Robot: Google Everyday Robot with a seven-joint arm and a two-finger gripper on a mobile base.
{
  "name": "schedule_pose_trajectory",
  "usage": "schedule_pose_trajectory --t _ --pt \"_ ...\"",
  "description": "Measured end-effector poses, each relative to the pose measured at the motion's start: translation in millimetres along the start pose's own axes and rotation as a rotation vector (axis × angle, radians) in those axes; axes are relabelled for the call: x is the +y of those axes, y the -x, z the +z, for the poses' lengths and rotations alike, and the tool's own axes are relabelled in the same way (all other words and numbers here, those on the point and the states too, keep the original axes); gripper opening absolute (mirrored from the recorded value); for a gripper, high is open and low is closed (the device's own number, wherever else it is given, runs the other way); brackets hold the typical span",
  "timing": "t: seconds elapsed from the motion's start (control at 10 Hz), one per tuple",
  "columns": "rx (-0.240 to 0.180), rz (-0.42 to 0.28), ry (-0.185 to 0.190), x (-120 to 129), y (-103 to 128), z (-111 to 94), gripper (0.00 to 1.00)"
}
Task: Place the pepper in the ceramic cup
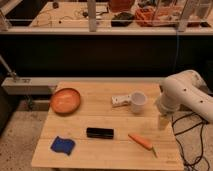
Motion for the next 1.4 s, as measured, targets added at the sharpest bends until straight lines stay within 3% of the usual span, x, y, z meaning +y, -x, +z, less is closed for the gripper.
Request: schedule_pose_trajectory --t 1.4 --pt "-0.047 -0.026 0.076 27.8 32.9 44.6 0.8"
